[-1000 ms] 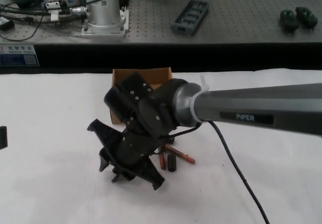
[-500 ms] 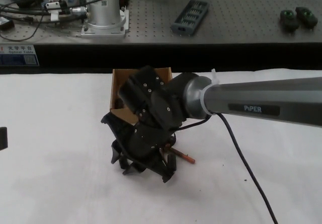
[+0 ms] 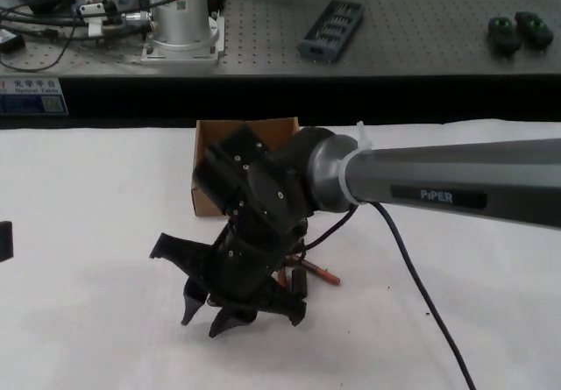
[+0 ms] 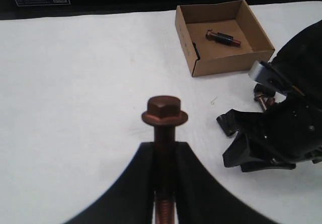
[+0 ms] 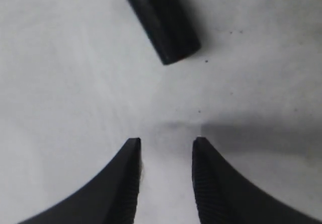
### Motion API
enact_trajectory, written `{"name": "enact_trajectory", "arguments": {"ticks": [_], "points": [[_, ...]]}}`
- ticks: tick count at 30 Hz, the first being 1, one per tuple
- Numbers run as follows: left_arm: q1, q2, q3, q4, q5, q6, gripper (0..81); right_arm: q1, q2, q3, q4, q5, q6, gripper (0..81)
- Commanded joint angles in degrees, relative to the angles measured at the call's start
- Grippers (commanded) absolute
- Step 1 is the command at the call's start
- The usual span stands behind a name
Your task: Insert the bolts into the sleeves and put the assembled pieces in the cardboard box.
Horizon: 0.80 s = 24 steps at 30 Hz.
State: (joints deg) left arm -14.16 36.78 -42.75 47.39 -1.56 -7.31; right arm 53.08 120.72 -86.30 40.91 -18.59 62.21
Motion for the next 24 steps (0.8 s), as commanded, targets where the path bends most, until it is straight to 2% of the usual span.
{"name": "enact_trajectory", "arguments": {"ticks": [1, 6, 8, 12, 16, 24], "points": [[0.23, -0.81, -0.85, -1.16, -0.31, 1.07, 0.6, -0.36, -3.62, -0.65, 0.88, 1.86, -7.55, 25.1], [0.23, -0.81, -0.85, -1.16, -0.31, 1.37, 0.6, -0.92, -5.04, -1.94, 3.64, 5.92, -23.51, 23.1], [0.23, -0.81, -0.85, -1.16, -0.31, 1.38, 0.6, -0.92, -5.04, -2.46, 5.24, 9.85, -31.21, 23.2], [0.23, -0.81, -0.85, -1.16, -0.31, 1.38, 0.6, -0.92, -4.43, -2.46, 5.83, 15.15, -37.57, 24.4], [0.23, -0.81, -0.85, -1.16, -0.31, 1.72, 0.6, -0.92, -3.37, -2.46, 4.62, 19.35, -41.84, 32.3], [0.23, -0.81, -0.85, -0.89, -0.31, 1.72, 0.6, -0.21, -1.34, -2.77, -0.80, 19.71, -39.00, 32.8]]}}
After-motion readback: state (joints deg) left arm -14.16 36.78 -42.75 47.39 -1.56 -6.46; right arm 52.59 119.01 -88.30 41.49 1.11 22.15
